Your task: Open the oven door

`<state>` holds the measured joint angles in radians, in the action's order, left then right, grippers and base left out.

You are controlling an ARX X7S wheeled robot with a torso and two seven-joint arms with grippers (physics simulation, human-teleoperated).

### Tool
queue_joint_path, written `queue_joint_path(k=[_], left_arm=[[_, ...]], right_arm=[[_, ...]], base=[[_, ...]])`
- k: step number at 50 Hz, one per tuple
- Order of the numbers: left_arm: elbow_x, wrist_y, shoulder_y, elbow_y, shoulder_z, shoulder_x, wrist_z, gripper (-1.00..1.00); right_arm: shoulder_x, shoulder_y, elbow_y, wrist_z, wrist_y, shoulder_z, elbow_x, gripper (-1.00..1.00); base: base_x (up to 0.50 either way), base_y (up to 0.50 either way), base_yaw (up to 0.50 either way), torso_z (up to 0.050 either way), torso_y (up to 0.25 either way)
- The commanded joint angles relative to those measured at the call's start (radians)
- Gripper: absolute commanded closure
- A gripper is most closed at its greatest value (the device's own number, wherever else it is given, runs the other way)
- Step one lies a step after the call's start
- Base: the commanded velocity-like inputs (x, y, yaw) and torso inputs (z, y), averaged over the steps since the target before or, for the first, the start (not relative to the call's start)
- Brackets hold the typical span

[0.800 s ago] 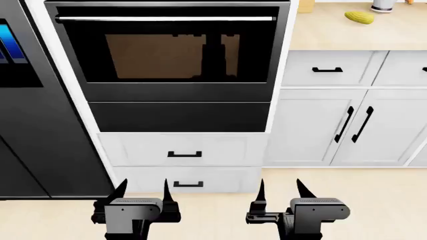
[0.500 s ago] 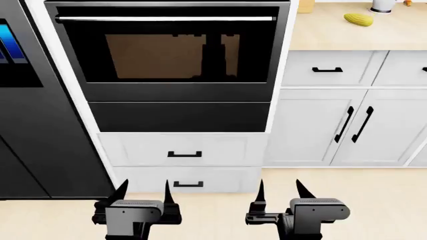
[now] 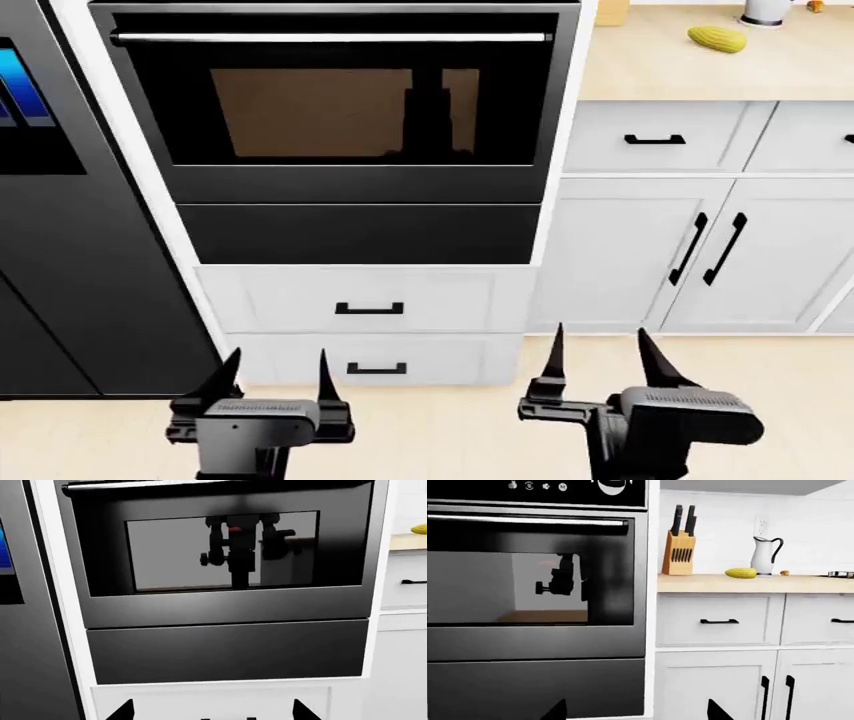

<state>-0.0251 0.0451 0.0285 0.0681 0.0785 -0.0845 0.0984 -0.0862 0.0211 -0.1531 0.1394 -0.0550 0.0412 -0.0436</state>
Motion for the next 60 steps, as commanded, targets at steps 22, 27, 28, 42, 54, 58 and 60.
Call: queue_joint_path(k=[22, 27, 28, 42, 54, 58, 60], left_arm=[[-0.023, 0.008, 0.004, 0.017, 0.036, -0.040, 0.048, -1.00], [-0.025, 0.008, 0.000, 0.010, 0.042, -0.043, 0.053, -1.00], [-0.026, 0.009, 0.001, 0.011, 0.043, -0.044, 0.054, -1.00], [-0.036, 0.007, -0.005, 0.004, 0.057, -0.053, 0.065, -1.00], [-0.044, 0.008, -0.005, 0.003, 0.067, -0.061, 0.074, -1.00], [-0.046, 0.007, -0.007, 0.002, 0.070, -0.064, 0.077, -1.00], [-0.048, 0.007, -0.005, 0.004, 0.071, -0.065, 0.079, -1.00]], right_arm=[[-0.062, -0.012, -0.308, 0.174, -0.076, -0.176, -0.033, -1.00], [-0.067, -0.019, -0.328, 0.202, -0.103, -0.205, -0.025, -1.00], [-0.068, -0.020, -0.329, 0.205, -0.109, -0.208, -0.025, -1.00], [-0.082, 0.049, -0.479, 0.258, -0.150, -0.310, -0.068, -1.00], [-0.097, 0.105, -0.565, 0.283, -0.251, -0.407, -0.111, -1.00], [-0.097, 0.112, -0.571, 0.289, -0.289, -0.427, -0.107, -1.00], [-0.096, 0.112, -0.569, 0.288, -0.308, -0.429, -0.102, -1.00]], base=[[0.00, 0.00, 0.00, 0.000, 0.000], [0.00, 0.00, 0.00, 0.000, 0.000], [0.00, 0.00, 0.00, 0.000, 0.000], [0.00, 0.00, 0.00, 0.000, 0.000], [0.00, 0.00, 0.00, 0.000, 0.000], [0.00, 0.00, 0.00, 0.000, 0.000], [0.00, 0.00, 0.00, 0.000, 0.000]])
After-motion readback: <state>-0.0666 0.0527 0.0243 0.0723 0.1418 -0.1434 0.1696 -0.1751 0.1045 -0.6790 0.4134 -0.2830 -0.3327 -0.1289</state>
